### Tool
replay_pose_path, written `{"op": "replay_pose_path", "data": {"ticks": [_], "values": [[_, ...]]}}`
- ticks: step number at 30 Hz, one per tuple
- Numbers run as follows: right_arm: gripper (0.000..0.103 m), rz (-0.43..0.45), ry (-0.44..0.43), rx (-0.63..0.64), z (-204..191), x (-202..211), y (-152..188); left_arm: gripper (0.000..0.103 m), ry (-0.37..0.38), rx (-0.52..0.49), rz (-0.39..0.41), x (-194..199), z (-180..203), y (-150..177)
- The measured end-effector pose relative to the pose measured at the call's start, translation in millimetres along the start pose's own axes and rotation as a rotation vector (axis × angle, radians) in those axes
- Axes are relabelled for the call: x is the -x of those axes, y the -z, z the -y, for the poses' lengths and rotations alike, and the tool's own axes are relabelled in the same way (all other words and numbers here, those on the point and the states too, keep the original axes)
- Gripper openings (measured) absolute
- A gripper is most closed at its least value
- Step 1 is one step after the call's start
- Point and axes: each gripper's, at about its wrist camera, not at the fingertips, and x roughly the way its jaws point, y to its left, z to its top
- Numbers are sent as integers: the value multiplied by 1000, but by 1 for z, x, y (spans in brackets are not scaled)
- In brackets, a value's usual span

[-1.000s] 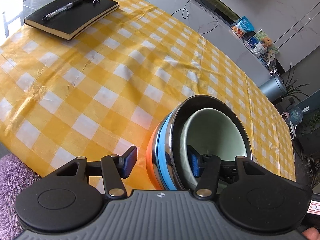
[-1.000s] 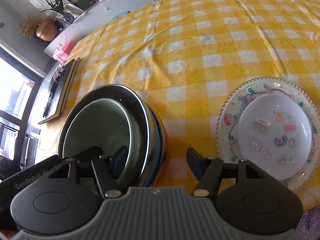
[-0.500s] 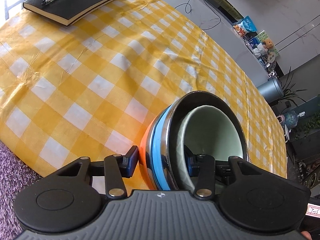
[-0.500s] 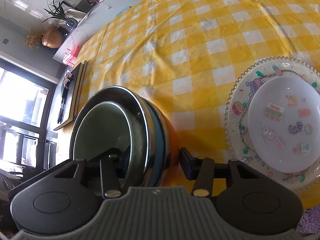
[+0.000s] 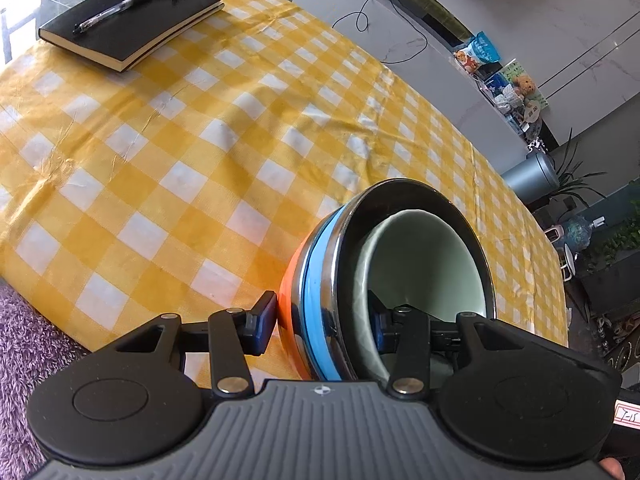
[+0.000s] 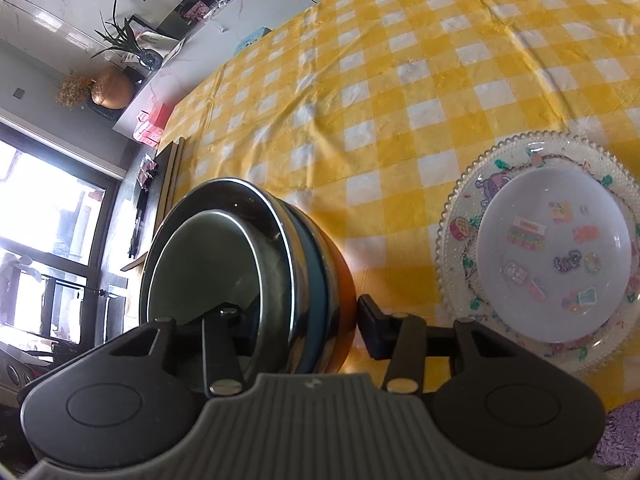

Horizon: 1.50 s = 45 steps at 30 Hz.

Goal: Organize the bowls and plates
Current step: 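Lift the bowl stack and lower it onto the stacked plates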

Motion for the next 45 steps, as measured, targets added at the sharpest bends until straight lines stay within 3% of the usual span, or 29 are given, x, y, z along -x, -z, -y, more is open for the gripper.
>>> {"op": "replay_pose_path", "data": {"ticks": [10, 23, 30, 45], "values": [[45, 70, -9, -26, 33, 56, -3, 50, 62, -65, -18, 2, 49, 19], [44, 164, 12, -127, 100, 112, -8, 48, 108, -144, -76, -35, 116, 38], [44, 165, 20, -181, 123, 114, -15, 48, 98, -167, -109, -56, 132, 39], [45, 111, 40, -234, 138, 92, -22, 48, 77, -142, -159, -82, 128, 34]]}}
